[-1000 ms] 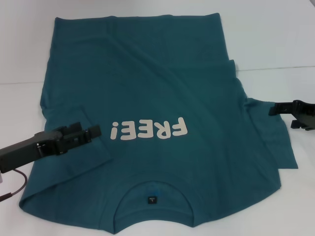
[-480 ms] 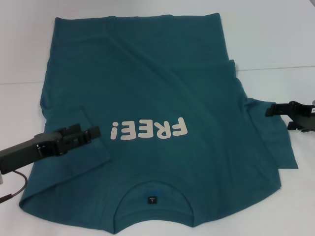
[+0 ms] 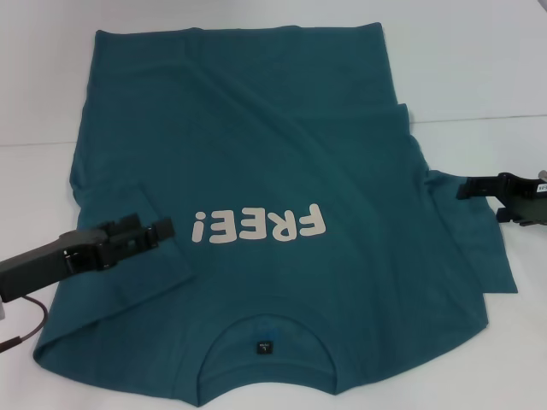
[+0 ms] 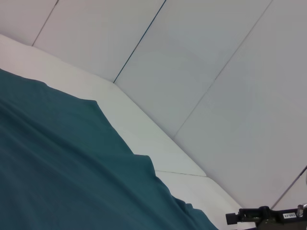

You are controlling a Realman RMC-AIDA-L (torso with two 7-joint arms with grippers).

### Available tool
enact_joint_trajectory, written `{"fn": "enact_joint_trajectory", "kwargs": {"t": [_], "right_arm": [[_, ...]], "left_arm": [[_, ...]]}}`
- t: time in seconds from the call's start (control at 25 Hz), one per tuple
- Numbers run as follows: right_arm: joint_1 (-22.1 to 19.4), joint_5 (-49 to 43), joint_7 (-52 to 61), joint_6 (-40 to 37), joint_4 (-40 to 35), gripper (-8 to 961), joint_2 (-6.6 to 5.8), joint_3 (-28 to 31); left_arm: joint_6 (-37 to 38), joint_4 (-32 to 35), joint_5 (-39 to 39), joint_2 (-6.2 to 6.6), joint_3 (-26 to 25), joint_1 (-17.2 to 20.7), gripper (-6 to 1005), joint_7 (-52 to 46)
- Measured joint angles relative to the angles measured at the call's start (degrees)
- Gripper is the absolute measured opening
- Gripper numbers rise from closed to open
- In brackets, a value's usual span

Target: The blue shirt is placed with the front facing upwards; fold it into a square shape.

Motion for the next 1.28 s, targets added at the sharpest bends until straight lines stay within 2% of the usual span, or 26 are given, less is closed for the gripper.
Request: {"fn": "enact_joint_trajectory", "kwargs": {"t": [0.88,1.28], "right_arm": [[0.23,0.31,-0.36,1.59,0.00,916,1.44,-0.13],[0.79,5.49,-3.68,-0.19,0.00,916,1.69,-0.22]], "left_arm": [[-0.12,0.00,-1.26,0.10,-0.01,0.49,933,0.20],[-0.62,0.00,-1.26,0.10,-0.04,0.57,933,0.20]]}}
